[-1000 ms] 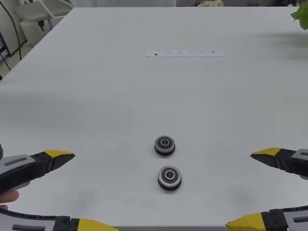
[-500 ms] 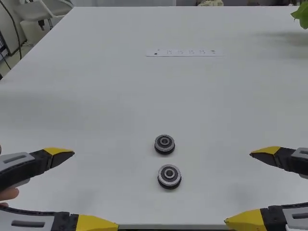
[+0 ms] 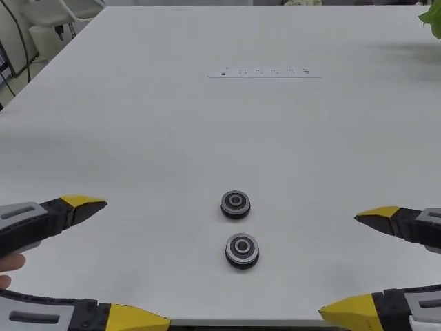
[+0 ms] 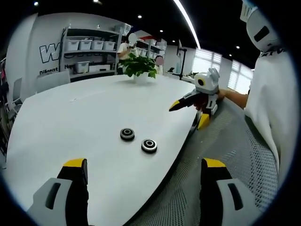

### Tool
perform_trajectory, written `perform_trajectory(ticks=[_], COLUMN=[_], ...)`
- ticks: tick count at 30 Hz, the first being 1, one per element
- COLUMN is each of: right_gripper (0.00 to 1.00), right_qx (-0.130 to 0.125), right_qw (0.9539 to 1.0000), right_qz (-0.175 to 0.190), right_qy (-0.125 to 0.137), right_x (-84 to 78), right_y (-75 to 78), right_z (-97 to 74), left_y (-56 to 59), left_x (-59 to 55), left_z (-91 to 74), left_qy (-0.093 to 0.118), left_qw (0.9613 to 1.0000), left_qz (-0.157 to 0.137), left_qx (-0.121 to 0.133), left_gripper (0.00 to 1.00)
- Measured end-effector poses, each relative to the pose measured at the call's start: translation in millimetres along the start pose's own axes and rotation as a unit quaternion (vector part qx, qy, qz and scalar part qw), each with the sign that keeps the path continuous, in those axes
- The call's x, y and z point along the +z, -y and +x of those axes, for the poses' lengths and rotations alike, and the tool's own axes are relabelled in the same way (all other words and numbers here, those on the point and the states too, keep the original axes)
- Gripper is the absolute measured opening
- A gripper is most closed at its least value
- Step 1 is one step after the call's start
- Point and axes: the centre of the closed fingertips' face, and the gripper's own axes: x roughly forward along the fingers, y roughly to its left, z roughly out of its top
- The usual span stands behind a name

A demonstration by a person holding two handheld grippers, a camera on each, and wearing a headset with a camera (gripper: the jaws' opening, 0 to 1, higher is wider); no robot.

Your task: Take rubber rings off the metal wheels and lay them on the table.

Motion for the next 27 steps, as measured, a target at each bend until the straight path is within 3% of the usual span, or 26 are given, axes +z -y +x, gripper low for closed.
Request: perform_trajectory(ticks=[5,16,21,27], right_gripper=[0.82,0.77,0.74,0.71], right_qx=[-0.006,0.015,0.018,0.035], right_qw=[0.9995,0.9971,0.9953,0.9864], right_qz=[-0.021,-0.074,-0.095,-0.157], right_qy=[-0.022,-0.007,-0.006,-0.033], right_x=[5.3,52.3,65.5,72.7], right_y=[3.6,5.3,9.4,7.2], right_z=[2.2,9.0,15.5,34.9], left_y=[3.3,8.9,9.7,8.7], left_x=[9.6,39.8,53.8,69.8], left_z=[0.4,1.5,3.8,10.9], left_qy=[0.002,0.016,0.02,0.02], left_qw=[0.9998,0.9975,0.9954,0.9915], left_qz=[0.019,0.063,0.086,0.119], left_qx=[-0.009,-0.025,-0.037,-0.05], left_gripper=[0.97,0.96,0.96,0.95])
